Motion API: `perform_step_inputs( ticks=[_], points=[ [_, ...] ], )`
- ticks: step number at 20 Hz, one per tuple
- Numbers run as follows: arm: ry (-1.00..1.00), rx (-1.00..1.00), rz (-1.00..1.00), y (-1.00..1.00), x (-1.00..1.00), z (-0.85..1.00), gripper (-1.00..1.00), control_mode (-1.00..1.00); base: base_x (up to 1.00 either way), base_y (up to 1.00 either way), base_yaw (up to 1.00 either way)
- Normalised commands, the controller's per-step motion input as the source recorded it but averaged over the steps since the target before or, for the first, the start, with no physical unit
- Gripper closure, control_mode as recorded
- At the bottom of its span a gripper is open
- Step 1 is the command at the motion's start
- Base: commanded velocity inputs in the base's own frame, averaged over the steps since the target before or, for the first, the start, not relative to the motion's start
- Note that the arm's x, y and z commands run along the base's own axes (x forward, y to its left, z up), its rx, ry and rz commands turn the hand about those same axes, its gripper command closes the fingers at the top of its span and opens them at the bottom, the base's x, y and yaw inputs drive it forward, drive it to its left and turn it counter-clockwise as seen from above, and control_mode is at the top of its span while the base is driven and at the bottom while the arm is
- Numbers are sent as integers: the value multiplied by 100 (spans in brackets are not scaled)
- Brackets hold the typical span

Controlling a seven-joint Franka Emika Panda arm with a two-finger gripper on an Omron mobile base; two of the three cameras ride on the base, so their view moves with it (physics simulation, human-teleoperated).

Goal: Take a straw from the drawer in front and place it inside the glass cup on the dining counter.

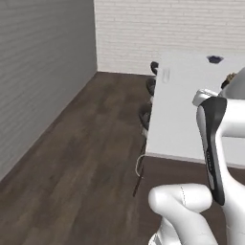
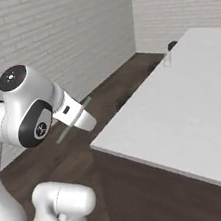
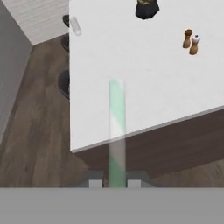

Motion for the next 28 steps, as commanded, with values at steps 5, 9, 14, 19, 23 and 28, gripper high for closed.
perform_step_inputs(
  ticks=[5,9,14,19,23,28],
  points=[
    [0,0,0,0,0,0,100,100,61,100,-37],
    [0,0,0,0,0,0,100,100,59,100,-42],
    [0,0,0,0,0,0,100,100,63,100,-46],
    [0,0,0,0,0,0,100,100,83,99,-51],
    [0,0,0,0,0,0,100,100,100,93,-54],
    [0,0,0,0,0,0,100,100,97,93,-54]
  ],
)
